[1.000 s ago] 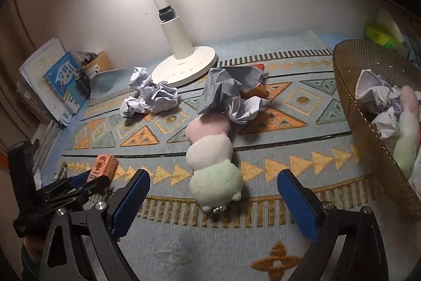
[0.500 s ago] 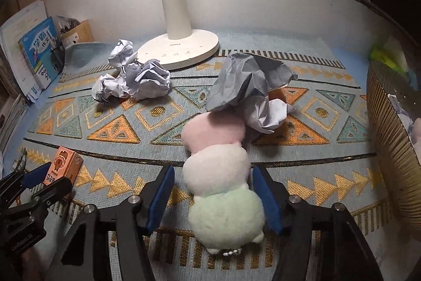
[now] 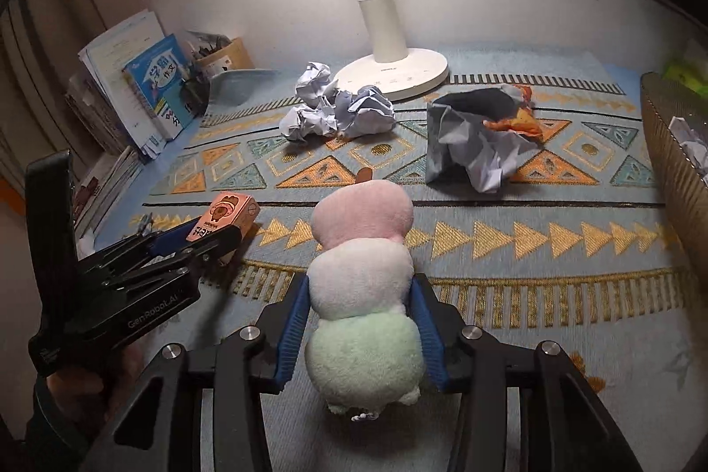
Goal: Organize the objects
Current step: 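Carry the snack box and plush to the glass bowl and open both tools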
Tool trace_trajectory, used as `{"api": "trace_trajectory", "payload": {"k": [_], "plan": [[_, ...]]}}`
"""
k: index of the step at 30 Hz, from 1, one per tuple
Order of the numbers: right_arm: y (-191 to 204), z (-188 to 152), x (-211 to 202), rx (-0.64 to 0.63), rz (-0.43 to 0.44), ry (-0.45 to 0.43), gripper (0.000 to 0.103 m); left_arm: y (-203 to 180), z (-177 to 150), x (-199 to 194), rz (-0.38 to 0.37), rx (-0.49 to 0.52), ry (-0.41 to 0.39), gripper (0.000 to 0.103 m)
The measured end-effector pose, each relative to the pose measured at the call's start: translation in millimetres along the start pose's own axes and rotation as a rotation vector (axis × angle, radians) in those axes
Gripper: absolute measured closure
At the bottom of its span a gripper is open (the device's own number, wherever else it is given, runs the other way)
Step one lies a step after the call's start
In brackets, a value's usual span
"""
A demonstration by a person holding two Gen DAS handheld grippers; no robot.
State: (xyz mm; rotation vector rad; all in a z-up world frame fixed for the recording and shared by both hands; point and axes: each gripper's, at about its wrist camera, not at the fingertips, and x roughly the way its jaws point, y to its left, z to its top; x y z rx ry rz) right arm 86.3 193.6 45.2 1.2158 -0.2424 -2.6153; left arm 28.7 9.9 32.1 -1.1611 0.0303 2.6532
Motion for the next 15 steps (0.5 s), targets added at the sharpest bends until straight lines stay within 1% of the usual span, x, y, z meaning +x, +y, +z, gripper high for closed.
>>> {"api": "trace_trajectory", "payload": {"k": [1,2,4,8,12,15], "plan": [[1,-3,-3,-0.003,-0.007,-0.003,0.058,-4,-2,-4,0.012,0.011,-0.013,0.065],[1,-5,-6,-0.001,-0.010,-0.004,0.058,-8,-6,-10,0.006,0.015,-0.021,0.065],[0,-8,-9,0.012,0.002,0.001,0.058,-15,-15,-20,-0.029,0.006,-0.021,0.065],[1,-13,-13,0.019,0.000,-0.008,0.058,-30,-30,-33,-0.050,0.004,-0.029,0.065],[-5,-15,-26,0.047,0.009,-0.038,0.058,-39,-33,-36,-0.064,0.004,-0.020,0.065],[-11,-12,-41,0.062,0.002,-0.073,0.058,-47,-31,-42,-0.080,0.003,-0.030,0.065]]}}
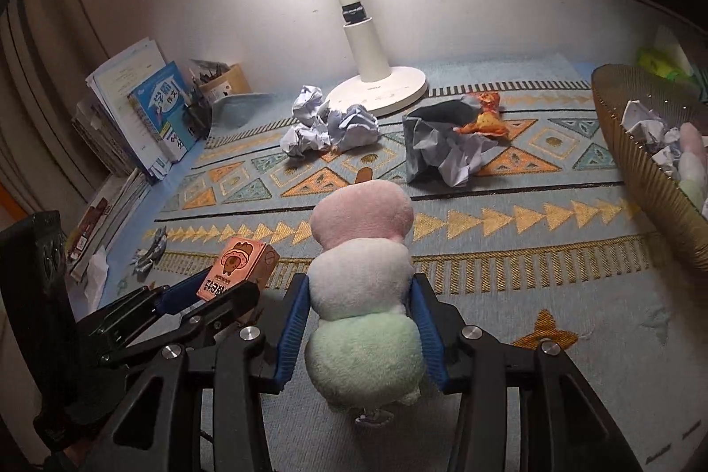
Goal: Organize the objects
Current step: 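Carry the snack box and plush to the glass bowl and open both tools, then move both tools back over the desk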
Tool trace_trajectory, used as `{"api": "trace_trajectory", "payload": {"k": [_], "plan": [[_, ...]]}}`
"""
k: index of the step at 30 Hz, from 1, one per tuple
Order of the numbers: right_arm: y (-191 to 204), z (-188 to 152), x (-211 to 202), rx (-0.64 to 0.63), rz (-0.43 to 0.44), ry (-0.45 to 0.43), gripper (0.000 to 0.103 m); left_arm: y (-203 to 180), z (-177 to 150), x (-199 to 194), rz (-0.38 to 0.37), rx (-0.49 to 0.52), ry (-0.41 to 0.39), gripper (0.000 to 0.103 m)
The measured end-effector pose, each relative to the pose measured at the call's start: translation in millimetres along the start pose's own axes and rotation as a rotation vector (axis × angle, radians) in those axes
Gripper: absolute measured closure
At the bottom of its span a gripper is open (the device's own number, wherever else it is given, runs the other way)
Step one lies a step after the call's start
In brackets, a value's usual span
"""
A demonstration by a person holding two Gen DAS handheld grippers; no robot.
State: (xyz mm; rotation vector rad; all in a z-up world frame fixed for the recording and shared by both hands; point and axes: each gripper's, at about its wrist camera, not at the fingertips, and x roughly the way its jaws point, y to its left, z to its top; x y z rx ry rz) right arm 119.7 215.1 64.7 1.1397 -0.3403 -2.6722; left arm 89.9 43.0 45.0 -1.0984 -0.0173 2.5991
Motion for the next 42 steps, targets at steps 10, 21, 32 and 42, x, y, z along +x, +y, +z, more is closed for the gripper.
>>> {"api": "trace_trajectory", "payload": {"k": [10,21,32,42], "plan": [[-42,39,-96,0.065,-0.102,-0.220,0.058,-69,46,-36,-0.126,0.076,-0.142,0.065],[-155,76,-187,0.257,-0.329,-0.403,0.058,-187,124,-2,-0.353,0.189,-0.204,0.065],[-209,86,-163,0.339,-0.375,-0.322,0.048,-258,131,62,-0.429,0.242,-0.142,0.048],[-186,74,-163,0.296,-0.326,-0.321,0.048,-234,116,61,-0.426,0.204,-0.083,0.047]]}}
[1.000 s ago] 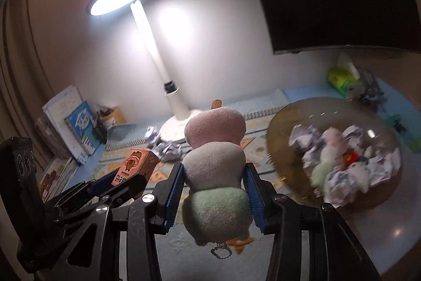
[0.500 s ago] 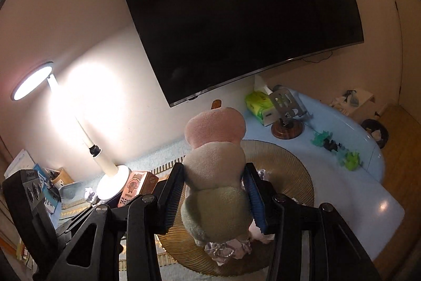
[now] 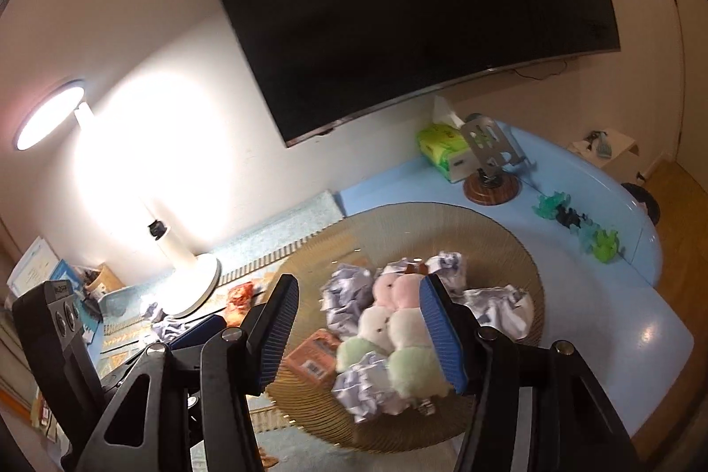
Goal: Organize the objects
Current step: 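Move both tools back over the desk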
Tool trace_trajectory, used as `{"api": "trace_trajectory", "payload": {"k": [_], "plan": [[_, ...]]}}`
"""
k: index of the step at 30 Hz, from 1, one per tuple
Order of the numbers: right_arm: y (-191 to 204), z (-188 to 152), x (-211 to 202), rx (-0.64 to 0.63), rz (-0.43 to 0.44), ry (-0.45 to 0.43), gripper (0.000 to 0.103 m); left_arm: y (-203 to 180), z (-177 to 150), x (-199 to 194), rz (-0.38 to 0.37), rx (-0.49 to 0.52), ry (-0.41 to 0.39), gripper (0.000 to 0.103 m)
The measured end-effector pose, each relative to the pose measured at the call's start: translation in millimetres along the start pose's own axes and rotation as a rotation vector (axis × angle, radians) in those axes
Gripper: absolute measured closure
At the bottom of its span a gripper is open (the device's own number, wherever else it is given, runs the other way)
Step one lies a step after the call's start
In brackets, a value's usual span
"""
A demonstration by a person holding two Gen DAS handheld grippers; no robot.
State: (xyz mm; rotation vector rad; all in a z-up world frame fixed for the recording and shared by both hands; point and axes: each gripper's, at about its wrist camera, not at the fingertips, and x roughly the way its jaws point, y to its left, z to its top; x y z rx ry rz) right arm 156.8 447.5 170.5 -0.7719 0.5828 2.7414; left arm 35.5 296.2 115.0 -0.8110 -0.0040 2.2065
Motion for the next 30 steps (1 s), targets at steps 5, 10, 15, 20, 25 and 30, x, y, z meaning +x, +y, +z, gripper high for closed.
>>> {"api": "trace_trajectory", "payload": {"k": [5,10,15,20,25,30], "plan": [[40,-13,-11,-0.067,0.078,-0.001,0.047,16,-10,-33,0.023,-0.038,-0.024,0.047],[91,-35,-6,-0.144,0.168,0.020,0.038,44,-27,-84,0.106,-0.087,-0.093,0.036],[146,-67,14,-0.207,0.275,0.085,0.037,87,-54,-141,0.233,-0.132,-0.151,0.014],[193,-113,45,-0.301,0.337,0.105,0.032,145,-91,-178,0.388,-0.214,-0.146,0.014],[210,-152,87,-0.321,0.345,0.198,0.032,212,-133,-185,0.509,-0.326,-0.067,0.015],[209,-168,113,-0.319,0.302,0.257,0.032,246,-151,-186,0.491,-0.429,-0.053,0.015]]}}
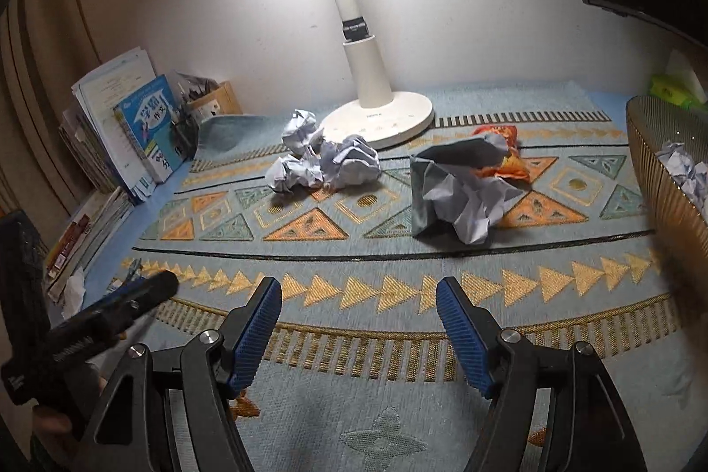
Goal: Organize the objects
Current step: 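Move both tools back over the desk, then grasp a paper ball with the left tool while the right grasps a grey paper wad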
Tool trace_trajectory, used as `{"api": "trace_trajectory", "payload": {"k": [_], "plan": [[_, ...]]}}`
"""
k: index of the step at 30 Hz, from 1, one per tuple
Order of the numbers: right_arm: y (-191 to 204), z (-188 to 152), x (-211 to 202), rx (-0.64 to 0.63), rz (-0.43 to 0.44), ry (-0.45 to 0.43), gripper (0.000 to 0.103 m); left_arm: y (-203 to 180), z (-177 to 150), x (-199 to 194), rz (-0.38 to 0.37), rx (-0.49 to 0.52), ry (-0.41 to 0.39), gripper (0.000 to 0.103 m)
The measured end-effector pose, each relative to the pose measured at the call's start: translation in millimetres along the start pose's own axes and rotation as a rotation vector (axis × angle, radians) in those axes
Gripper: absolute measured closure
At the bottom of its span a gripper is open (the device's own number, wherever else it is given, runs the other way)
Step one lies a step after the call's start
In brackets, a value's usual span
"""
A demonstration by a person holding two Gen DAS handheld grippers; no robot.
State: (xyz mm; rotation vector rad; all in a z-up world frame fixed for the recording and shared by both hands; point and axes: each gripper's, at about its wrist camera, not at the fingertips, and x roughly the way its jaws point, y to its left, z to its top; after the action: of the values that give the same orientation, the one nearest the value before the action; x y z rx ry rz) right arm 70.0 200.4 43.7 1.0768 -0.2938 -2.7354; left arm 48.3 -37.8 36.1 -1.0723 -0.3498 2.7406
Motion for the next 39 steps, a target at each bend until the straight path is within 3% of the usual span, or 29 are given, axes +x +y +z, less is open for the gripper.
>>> {"api": "trace_trajectory", "payload": {"k": [2,5,13,18,20,23,25,27,31,37,39], "plan": [[-2,-1,4,0.011,-0.003,0.016,0.029,0,0,-1,-0.003,0.003,-0.018,0.014],[-6,-1,11,0.035,-0.020,0.043,0.013,-6,-2,10,0.028,0.026,0.044,0.014],[-17,-1,12,0.093,-0.031,0.050,0.013,-11,-5,30,0.084,0.059,0.158,0.014],[-22,0,9,0.123,-0.044,0.039,0.013,-10,-4,25,0.074,0.053,0.134,0.014],[-23,2,5,0.128,-0.048,0.023,0.013,-11,1,22,0.039,0.053,0.132,0.014],[-18,15,10,0.106,-0.093,0.088,0.013,-21,24,21,0.004,0.085,0.113,0.014],[-12,28,10,0.060,-0.139,0.082,0.013,-31,45,23,-0.003,0.143,0.073,0.013],[-13,42,16,0.044,-0.174,0.065,0.013,-39,63,38,-0.001,0.198,0.044,0.008],[-31,60,46,0.082,-0.235,0.084,0.012,-49,86,82,0.032,0.273,0.035,0.008],[-53,56,72,0.205,-0.148,0.084,0.012,-49,94,126,-0.016,0.264,0.096,0.010],[-53,58,77,0.202,-0.159,0.097,0.012,-48,93,132,-0.024,0.257,0.108,0.012]]}}
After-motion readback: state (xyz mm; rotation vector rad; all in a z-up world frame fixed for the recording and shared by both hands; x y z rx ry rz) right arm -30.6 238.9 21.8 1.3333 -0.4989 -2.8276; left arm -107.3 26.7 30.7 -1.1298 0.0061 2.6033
